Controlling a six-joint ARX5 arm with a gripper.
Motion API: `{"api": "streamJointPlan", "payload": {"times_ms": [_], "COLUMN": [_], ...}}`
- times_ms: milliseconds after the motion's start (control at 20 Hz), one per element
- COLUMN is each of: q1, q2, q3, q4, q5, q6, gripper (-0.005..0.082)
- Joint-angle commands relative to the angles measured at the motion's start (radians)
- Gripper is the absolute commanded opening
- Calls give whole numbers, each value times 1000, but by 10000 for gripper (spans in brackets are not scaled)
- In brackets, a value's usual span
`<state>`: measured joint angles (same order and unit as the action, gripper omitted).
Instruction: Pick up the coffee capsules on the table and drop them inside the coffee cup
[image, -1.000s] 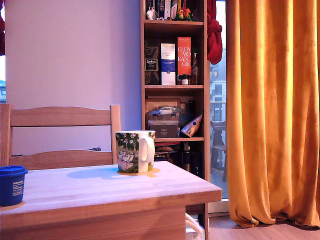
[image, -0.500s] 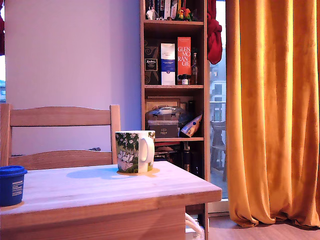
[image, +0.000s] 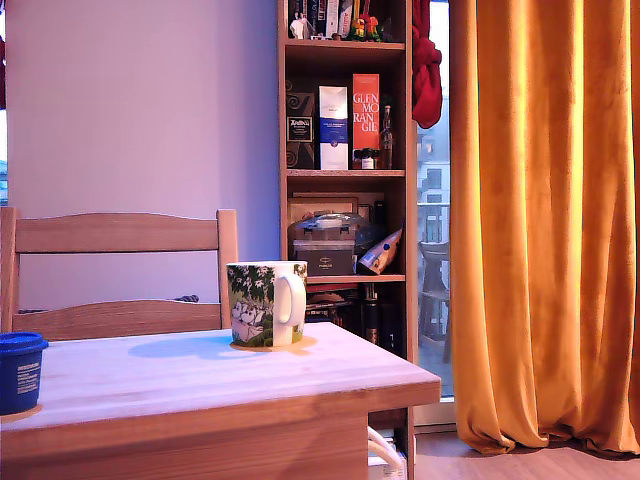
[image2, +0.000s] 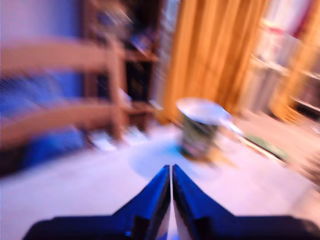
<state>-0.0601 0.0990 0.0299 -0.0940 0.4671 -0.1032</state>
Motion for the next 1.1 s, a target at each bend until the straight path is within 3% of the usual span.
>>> {"api": "streamJointPlan", "payload": {"times_ms": [0, 50, 100, 200, 350, 400, 600, 850, 1000, 1050], "q1": [-32, -56, -80, -130, -183, -192, -216, -236, -249, -250], "q2": [43, 71, 100, 153, 202, 203, 200, 201, 201, 201], "q3": [-3, -3, -3, -3, -3, -3, 6, 38, 38, 38], "q4": [16, 19, 22, 27, -22, -43, -94, -175, -193, -202], "q5": [16, 23, 24, 12, -64, -77, -101, -174, -161, -160], "q6": [-53, -53, -22, -22, -22, 32, 13, -20, -28, -28], "gripper": [-24, -24, -24, -24, -24, -23, -23, -23, -13, 49]}}
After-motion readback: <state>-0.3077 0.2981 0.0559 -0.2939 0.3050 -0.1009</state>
